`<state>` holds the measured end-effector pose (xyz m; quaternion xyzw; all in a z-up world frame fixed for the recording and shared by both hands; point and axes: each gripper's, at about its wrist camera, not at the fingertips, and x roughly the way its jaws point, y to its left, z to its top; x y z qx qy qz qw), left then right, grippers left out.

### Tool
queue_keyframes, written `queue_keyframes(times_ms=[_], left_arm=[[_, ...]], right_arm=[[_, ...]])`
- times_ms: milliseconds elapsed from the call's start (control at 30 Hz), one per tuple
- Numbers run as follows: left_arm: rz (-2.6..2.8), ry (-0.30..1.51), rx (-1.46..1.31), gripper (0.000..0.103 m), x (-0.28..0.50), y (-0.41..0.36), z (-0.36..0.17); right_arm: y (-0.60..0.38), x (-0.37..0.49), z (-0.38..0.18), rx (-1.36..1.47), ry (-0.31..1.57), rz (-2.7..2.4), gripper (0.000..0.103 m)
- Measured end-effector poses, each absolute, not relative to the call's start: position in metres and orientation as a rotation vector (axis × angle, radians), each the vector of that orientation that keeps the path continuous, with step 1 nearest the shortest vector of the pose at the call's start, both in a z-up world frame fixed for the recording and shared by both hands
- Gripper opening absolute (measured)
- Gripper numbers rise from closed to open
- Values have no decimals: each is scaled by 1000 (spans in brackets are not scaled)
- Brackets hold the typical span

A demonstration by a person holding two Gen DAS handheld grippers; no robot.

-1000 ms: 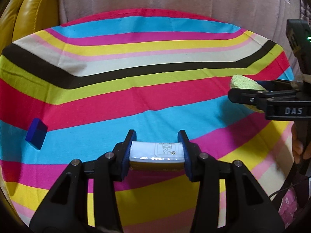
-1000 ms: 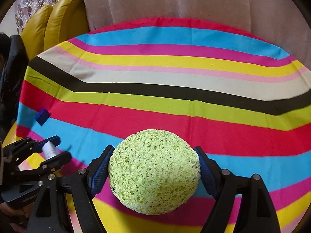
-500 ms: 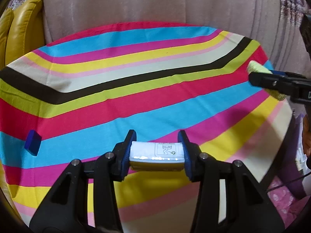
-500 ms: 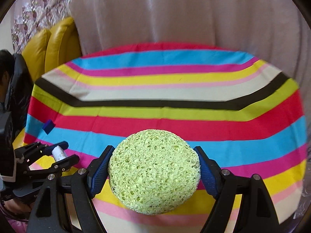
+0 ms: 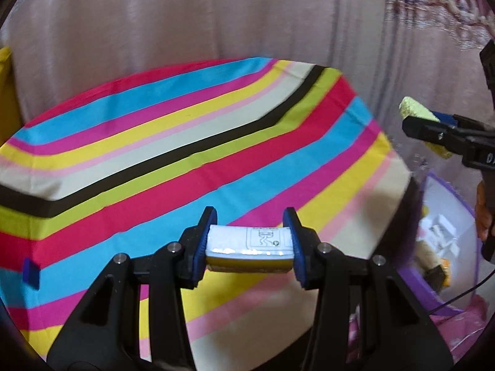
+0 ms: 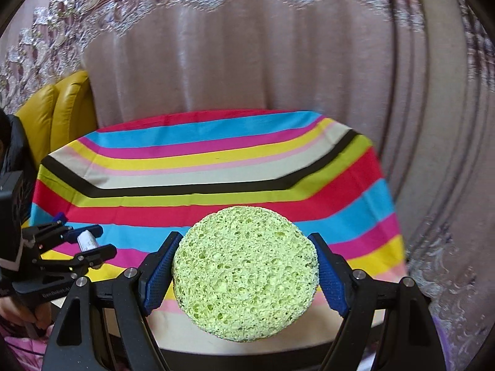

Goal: Organize objects
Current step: 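Carry the sponge and small white box over the storage box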

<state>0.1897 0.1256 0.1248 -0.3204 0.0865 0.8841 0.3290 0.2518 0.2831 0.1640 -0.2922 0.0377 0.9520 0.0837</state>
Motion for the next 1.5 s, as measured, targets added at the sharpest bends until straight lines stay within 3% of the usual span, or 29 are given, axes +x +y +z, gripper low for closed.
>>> queue_keyframes(times_ms=[667, 1067, 1500], left_arm=[[1980, 330, -731, 49, 251, 243, 175], [1694, 474, -765, 49, 311, 317, 150], [1377, 369, -873, 49, 344, 346, 122]], right_arm=[[358, 369, 179, -751, 195, 2607, 82], [384, 429, 155, -879, 166, 2481, 82], [406, 458, 141, -893, 277, 2372, 82]])
